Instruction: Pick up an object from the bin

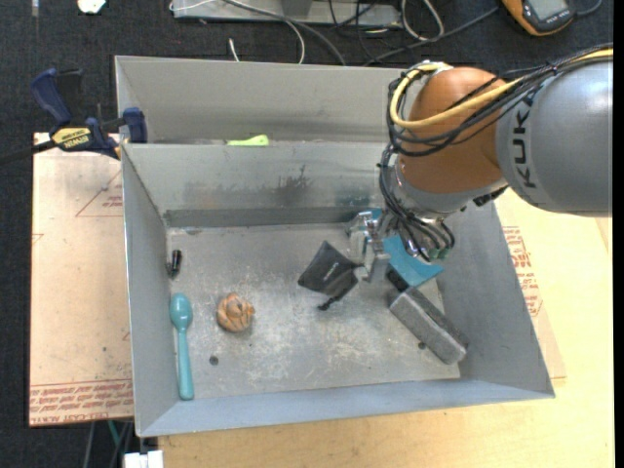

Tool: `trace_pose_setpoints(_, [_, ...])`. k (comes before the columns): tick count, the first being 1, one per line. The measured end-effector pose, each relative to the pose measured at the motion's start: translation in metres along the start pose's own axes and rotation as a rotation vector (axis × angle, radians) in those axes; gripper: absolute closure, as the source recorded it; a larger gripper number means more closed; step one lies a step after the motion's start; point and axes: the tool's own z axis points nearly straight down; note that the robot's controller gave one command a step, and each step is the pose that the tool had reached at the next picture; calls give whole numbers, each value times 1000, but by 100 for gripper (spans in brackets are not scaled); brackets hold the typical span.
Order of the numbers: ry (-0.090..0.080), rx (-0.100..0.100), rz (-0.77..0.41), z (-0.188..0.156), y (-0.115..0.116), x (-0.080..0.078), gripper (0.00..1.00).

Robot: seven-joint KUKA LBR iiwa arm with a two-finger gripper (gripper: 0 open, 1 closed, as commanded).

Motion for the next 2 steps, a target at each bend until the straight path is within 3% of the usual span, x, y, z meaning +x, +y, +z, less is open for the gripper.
trace_pose_setpoints(1, [-10,1,-238,26,44,-1,100])
trace_pose_setpoints(2, [-16,4,-372,92,32,-17,100])
